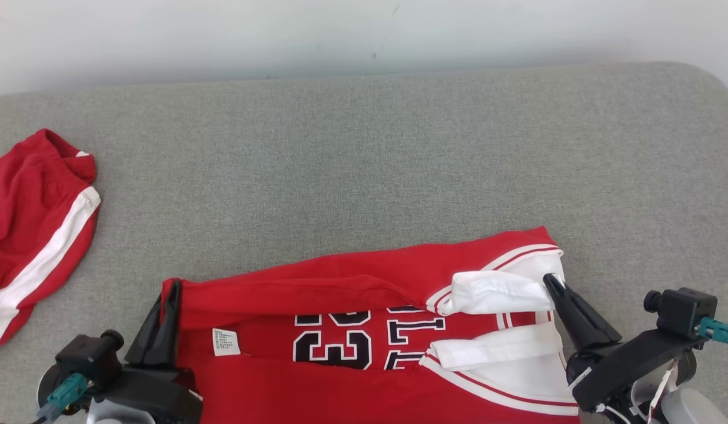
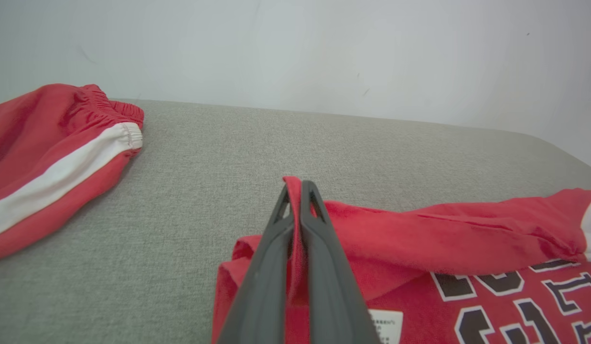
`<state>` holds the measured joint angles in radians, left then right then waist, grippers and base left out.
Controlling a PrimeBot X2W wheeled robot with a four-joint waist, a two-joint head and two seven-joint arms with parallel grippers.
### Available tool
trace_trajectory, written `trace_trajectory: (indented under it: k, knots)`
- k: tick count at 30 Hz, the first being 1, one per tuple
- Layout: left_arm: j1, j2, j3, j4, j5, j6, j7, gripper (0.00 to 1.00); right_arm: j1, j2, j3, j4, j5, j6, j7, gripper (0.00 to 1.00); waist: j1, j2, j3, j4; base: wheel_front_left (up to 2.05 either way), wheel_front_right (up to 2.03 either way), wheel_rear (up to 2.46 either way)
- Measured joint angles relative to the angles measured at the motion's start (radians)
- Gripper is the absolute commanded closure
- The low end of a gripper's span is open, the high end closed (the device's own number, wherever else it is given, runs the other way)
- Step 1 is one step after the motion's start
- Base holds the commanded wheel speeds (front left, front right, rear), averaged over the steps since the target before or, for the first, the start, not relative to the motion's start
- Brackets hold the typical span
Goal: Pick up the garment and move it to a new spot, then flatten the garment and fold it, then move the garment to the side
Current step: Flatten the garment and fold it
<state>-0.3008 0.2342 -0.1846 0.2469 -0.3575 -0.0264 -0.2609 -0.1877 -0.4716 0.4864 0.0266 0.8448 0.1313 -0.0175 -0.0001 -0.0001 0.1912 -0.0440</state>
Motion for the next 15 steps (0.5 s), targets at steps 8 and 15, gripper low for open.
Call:
trace_trajectory:
  k: [8, 15]
  knots:
    - [0.03, -0.02, 0.026, 0.002, 0.025, -0.016, -0.001, 0.69, 0.029, 0.011, -0.005, 0.008, -0.025, 0.0, 0.026, 1.0, 0.0, 0.0, -0.021, -0.002, 0.0, 0.0, 0.0]
    - [0.065, -0.042, 0.065, -0.046, 0.046, -0.007, -0.001, 0.0, 0.038, 0.02, 0.001, 0.022, -0.053, 0.0, 0.027, 1.0, 0.0, 0.0001, -0.032, 0.003, 0.0, 0.0, 0.0]
